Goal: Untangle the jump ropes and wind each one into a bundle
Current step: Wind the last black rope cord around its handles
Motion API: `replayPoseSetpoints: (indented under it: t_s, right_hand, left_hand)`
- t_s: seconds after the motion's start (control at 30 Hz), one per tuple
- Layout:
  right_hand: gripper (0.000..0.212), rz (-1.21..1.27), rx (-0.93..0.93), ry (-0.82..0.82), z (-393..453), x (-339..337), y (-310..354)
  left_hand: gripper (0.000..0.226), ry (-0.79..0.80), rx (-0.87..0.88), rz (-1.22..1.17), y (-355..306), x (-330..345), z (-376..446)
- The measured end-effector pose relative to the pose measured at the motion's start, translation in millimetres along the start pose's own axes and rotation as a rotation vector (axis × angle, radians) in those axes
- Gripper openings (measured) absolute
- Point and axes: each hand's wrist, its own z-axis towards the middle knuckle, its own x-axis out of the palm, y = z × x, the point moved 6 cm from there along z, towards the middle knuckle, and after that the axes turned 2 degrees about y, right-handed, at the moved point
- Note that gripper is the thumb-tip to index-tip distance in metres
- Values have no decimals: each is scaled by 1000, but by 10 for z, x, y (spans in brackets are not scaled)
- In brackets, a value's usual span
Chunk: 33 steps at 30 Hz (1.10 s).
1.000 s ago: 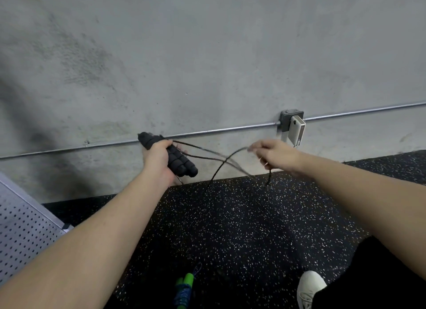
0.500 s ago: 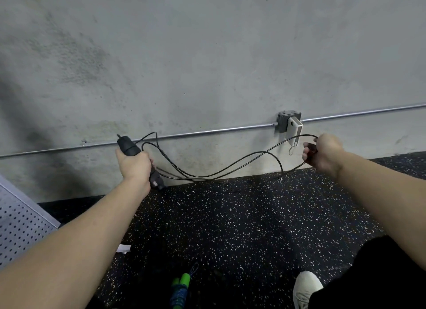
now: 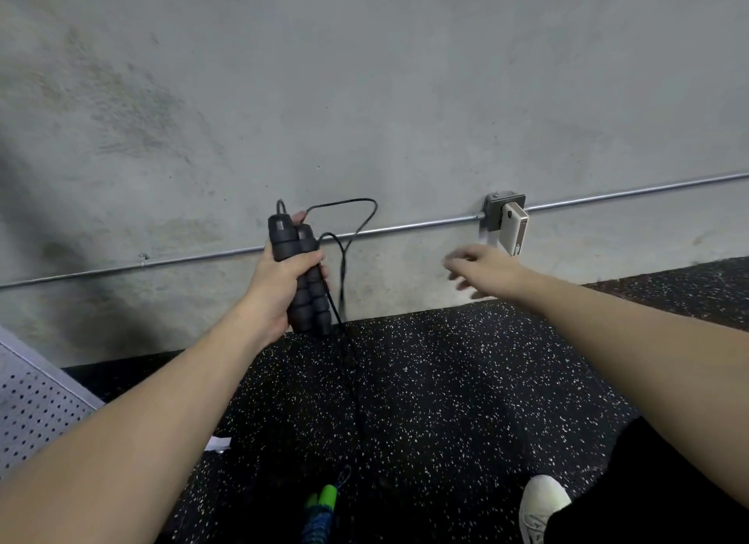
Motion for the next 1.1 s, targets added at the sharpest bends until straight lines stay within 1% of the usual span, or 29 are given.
replayPoseSetpoints:
  t_s: [0.07, 0.17, 0.2, 0.27, 0.37, 0.47, 0.53, 0.67, 0.8, 0.9, 0.97, 1.03, 1.1]
  right_hand:
    - [37, 225, -50, 91, -79, 184, 309]
    - [42, 446, -95, 193, -160, 415, 633]
    - [38, 516, -119, 188, -154, 451, 697]
    - [24, 640, -153, 116, -117, 442, 783]
    - [5, 816, -143, -8, -61, 327, 813]
    - [12, 1021, -104, -46, -19, 142, 737]
    - [13, 1012, -82, -77, -1, 39, 643]
    - [20, 841, -137, -103, 18, -126, 575]
    - [23, 856, -252, -135, -54, -308, 659]
    - [23, 808, -310, -89, -99, -343, 677]
    - [24, 777, -331, -92, -108, -385, 668]
    - [24, 791, -329, -101, -108, -432, 635]
    - [23, 795, -314, -93, -113, -453, 584]
  left_hand:
    - [58, 92, -8, 0, 2, 110, -28]
    - [60, 230, -27, -2, -6, 281, -78]
    - [60, 259, -29, 5, -13, 324, -96]
    - [59, 286, -26, 16, -37, 368, -127]
    - [60, 235, 7, 65, -78, 291, -118]
    - [59, 55, 59, 177, -105, 46, -45]
    - [58, -47, 80, 244, -109, -112, -8]
    - [58, -59, 89, 277, -96, -125, -22]
    - [55, -130, 87, 248, -86, -176, -3]
    - [50, -102, -27, 206, -28, -207, 17]
    - [51, -21, -147, 99, 40, -134, 2]
    - [42, 46, -266, -30, 115, -50, -22]
    - [35, 55, -342, -131, 174, -40, -16]
